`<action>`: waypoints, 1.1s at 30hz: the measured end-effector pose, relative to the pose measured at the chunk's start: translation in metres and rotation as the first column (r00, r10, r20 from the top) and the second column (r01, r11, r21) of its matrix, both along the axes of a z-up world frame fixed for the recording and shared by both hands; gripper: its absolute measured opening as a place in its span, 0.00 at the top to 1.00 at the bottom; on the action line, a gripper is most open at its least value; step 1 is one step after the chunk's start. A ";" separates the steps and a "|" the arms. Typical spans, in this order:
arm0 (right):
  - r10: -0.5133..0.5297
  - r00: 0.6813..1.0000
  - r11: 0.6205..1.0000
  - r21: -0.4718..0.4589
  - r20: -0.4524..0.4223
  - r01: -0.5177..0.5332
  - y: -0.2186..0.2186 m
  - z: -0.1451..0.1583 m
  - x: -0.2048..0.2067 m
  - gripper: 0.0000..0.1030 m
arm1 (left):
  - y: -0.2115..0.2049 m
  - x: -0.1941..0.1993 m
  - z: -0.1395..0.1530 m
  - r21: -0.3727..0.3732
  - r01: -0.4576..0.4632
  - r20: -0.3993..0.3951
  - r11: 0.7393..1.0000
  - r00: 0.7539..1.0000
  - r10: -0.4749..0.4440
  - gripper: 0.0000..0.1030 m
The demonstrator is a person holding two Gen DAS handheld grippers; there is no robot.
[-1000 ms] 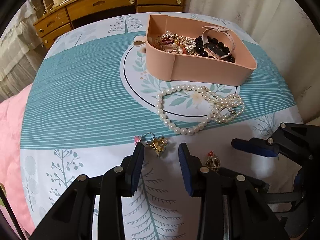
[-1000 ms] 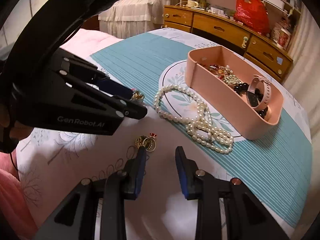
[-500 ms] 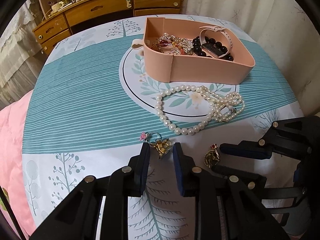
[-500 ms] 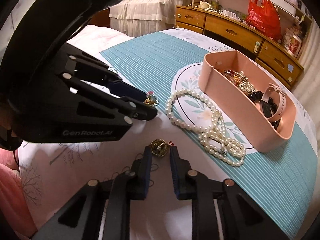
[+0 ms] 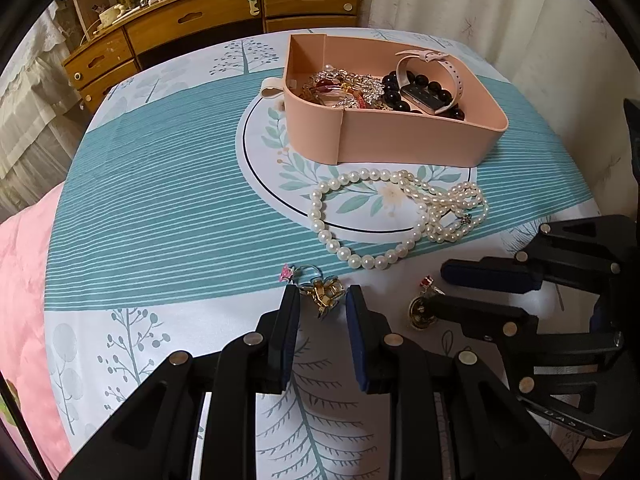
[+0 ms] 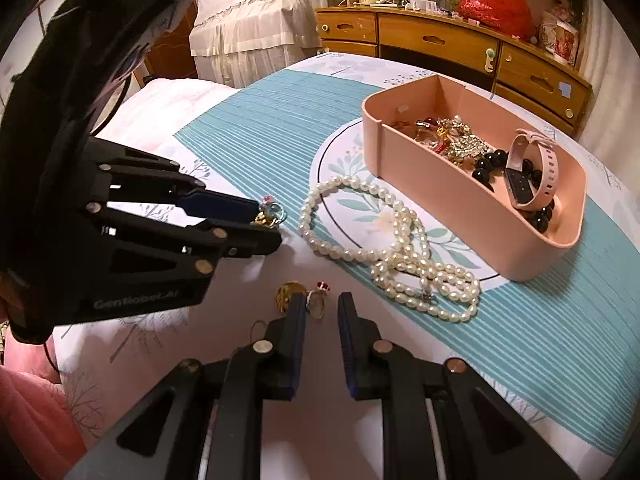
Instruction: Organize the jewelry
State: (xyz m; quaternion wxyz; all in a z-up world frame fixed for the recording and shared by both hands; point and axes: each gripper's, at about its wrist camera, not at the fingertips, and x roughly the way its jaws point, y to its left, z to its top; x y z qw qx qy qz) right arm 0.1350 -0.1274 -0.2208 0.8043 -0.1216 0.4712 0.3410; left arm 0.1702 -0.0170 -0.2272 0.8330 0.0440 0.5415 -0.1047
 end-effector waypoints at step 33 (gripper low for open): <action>-0.390 0.921 0.894 0.241 0.003 0.378 -0.038 0.067 0.051 0.98 | -0.010 0.046 0.085 -0.033 0.123 0.214 0.992 0.970 -0.113 0.79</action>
